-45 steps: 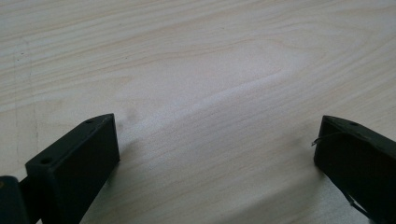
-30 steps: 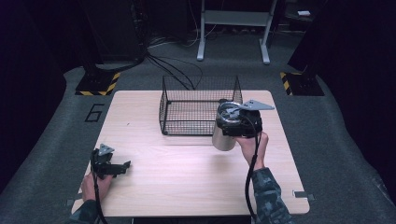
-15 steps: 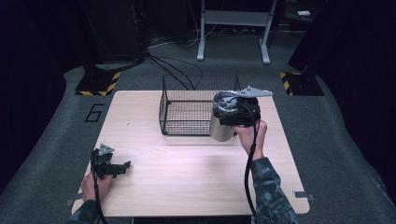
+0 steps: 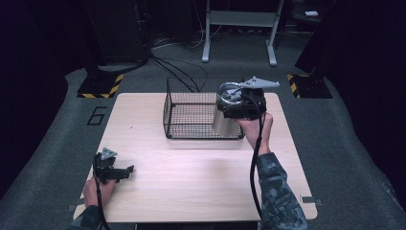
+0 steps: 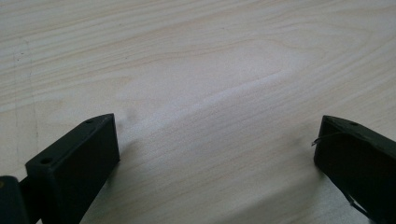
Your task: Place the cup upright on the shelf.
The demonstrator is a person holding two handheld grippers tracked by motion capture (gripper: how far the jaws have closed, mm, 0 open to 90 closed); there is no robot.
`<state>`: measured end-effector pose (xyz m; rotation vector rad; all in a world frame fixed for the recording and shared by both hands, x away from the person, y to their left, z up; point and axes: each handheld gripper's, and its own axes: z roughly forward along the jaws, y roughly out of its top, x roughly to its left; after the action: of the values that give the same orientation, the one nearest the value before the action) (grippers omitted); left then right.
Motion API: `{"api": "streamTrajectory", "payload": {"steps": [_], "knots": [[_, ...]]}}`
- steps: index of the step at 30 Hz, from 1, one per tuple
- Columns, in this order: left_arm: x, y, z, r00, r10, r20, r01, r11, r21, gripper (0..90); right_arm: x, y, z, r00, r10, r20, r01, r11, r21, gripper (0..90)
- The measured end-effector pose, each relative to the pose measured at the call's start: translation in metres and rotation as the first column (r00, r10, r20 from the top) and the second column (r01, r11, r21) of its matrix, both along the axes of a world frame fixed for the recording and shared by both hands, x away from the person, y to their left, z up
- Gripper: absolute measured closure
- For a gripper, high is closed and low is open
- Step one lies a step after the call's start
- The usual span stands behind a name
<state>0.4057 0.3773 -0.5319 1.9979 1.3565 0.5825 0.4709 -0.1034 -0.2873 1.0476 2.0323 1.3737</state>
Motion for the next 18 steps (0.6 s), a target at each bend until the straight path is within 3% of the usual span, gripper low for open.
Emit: {"api": "streamTrajectory", "payload": {"steps": [9,10,11,12,18], "knots": [[0.000,0.000,0.001,1.0000,-0.005,-0.009,0.005,1.0000,0.002,0.0,0.012,0.008,0.012,1.0000,0.001,0.005,-0.001,1.0000,-0.001,3.9],[0.000,0.000,-0.001,1.0000,0.002,0.007,-0.002,1.0000,-0.001,0.0,0.014,0.009,0.013,1.0000,0.000,0.005,0.000,1.0000,-0.001,3.9],[0.000,0.001,0.001,0.9999,-0.007,-0.010,0.007,1.0000,0.004,0.0,0.016,0.010,0.014,1.0000,0.003,0.009,-0.003,1.0000,-0.005,3.9],[0.000,0.000,0.000,1.0000,0.002,0.005,-0.002,1.0000,0.000,0.0,0.018,0.011,0.015,1.0000,0.001,0.007,-0.001,1.0000,-0.001,3.9],[0.000,0.000,0.000,1.0000,-0.001,-0.001,0.001,1.0000,-0.001,0.0,0.034,0.018,0.018,1.0000,-0.007,-0.001,0.007,1.0000,0.000,3.9]]}}
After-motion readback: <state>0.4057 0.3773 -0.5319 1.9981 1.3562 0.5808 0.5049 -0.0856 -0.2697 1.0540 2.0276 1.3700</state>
